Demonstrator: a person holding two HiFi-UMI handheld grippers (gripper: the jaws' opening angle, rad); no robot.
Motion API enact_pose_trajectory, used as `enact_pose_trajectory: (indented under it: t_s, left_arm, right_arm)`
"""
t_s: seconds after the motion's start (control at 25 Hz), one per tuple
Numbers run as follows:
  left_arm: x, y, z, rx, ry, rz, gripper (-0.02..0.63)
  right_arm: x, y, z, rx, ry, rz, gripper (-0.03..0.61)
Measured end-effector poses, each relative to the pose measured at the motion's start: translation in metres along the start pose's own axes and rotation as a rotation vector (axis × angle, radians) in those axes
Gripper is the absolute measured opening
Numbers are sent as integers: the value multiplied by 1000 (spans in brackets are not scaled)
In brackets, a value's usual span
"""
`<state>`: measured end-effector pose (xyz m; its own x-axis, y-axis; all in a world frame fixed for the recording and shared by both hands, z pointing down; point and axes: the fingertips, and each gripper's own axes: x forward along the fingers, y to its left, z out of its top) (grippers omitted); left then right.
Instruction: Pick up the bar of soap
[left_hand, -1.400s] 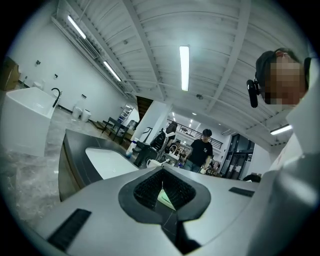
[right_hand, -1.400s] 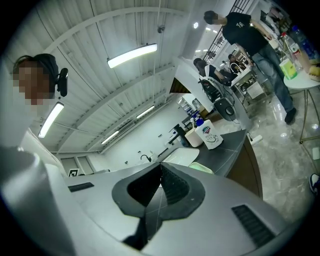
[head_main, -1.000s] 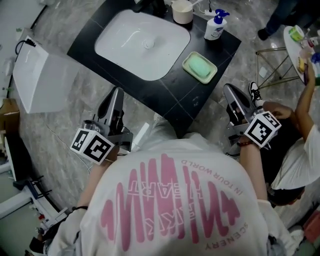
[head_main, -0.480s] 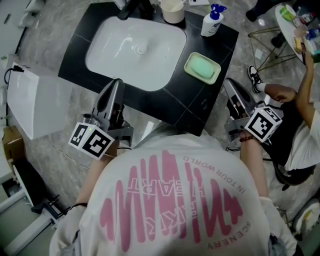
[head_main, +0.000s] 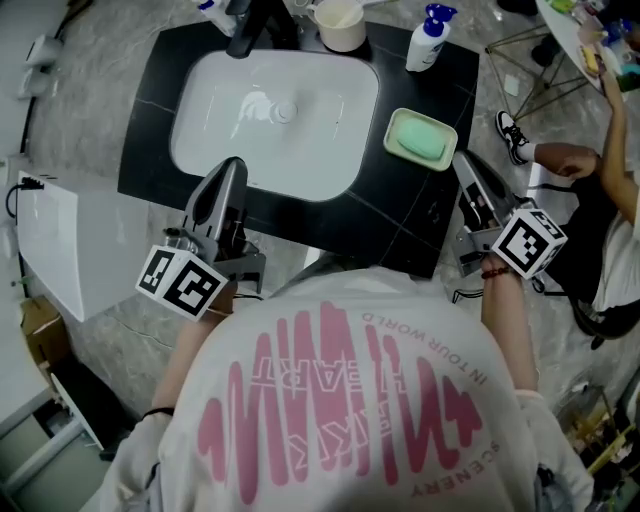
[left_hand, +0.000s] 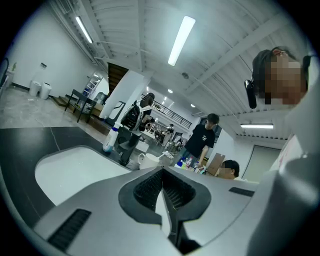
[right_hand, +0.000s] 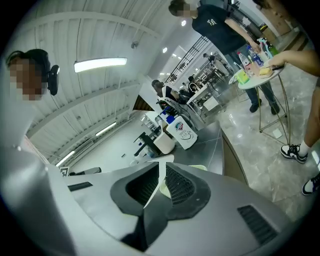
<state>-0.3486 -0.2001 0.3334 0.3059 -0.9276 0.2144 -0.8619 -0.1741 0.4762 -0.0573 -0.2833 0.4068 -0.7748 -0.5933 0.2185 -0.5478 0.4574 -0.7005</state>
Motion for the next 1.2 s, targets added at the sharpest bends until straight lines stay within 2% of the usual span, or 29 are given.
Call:
enact_pose_trajectory:
  t_s: [0.16, 0.28, 0.48, 0.64, 0.76, 1.08, 1.2]
  left_arm:
    - [4, 18, 3, -4, 14, -21, 11]
    - [7, 31, 7, -12, 20, -34, 11]
    - [10, 49, 17, -21, 13, -39, 11]
    - [12, 59, 19, -29, 19, -45, 11]
    - [13, 64, 18, -36, 21, -48, 11]
    - [13, 76, 19, -51, 17, -44, 11]
    - [13, 79, 17, -61, 18, -44, 11]
  right_arm:
    - [12, -1, -6, -15, 15, -34, 115]
    - [20, -12, -17, -70, 101, -86, 164]
    - [46, -20, -32, -354, 378, -181, 252]
    - [63, -23, -50, -600, 646, -225, 272]
    - [70, -32, -62, -713, 807, -264, 273]
    - [78, -46, -74, -727, 1012, -330, 273]
    - [84, -45, -79, -670, 1101, -322, 273]
